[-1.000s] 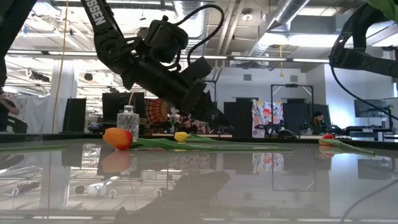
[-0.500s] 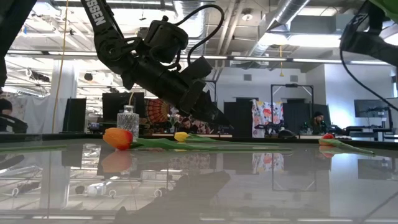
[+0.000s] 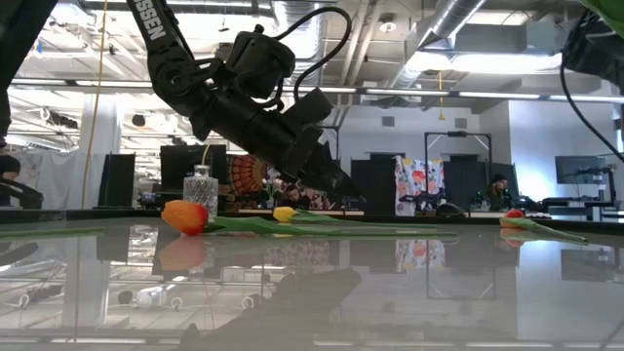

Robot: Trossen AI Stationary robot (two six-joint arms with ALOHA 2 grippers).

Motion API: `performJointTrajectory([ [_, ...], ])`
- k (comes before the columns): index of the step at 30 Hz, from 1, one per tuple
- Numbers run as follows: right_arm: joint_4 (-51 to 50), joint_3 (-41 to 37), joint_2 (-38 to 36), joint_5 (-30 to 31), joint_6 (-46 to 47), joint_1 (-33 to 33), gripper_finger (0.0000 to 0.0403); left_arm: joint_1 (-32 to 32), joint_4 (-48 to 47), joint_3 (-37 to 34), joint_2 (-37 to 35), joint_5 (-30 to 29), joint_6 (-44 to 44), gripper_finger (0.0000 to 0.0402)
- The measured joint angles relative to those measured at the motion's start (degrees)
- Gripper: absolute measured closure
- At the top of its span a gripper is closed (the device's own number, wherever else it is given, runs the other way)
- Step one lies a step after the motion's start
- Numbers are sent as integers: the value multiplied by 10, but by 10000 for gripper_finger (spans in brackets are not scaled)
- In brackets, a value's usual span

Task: Sort flowers into vase by color
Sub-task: Put the dark red flower into the pink vase

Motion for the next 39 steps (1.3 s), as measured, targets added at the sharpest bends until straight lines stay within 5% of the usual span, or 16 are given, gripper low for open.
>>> performJointTrajectory([
  [13,-47,0,-2,-16,126,-32,379,0,1,0,0,0,5,237],
  [39,-115,0,-107,5,42,-36,374,0,10,0,0,0,6,237],
])
